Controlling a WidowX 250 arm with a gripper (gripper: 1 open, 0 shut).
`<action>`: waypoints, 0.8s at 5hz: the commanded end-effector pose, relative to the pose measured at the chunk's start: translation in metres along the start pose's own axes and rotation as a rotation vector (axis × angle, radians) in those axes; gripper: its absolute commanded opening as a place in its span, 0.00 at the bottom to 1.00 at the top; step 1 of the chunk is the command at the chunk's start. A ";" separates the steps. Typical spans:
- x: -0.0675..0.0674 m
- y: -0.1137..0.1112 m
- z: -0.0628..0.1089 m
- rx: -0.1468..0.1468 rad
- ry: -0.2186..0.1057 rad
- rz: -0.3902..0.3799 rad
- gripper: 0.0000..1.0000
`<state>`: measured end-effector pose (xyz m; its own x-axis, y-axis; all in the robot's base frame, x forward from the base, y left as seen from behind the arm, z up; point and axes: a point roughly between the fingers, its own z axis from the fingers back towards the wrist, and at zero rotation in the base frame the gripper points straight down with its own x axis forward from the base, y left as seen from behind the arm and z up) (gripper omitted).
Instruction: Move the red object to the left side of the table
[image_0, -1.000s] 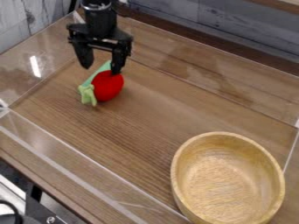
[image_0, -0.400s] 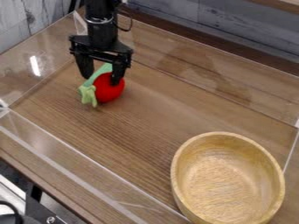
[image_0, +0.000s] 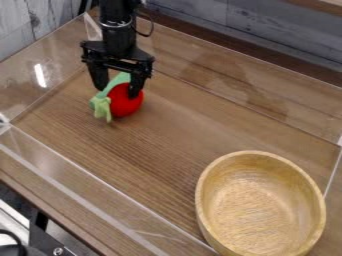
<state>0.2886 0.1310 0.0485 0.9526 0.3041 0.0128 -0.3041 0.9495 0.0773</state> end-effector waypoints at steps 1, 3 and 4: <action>0.007 -0.001 0.013 0.010 -0.041 -0.007 1.00; 0.005 -0.006 0.025 -0.001 -0.039 -0.007 1.00; 0.002 -0.010 0.038 -0.014 -0.042 -0.004 1.00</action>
<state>0.2850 0.1184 0.0619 0.9528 0.3028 -0.0237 -0.3010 0.9517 0.0603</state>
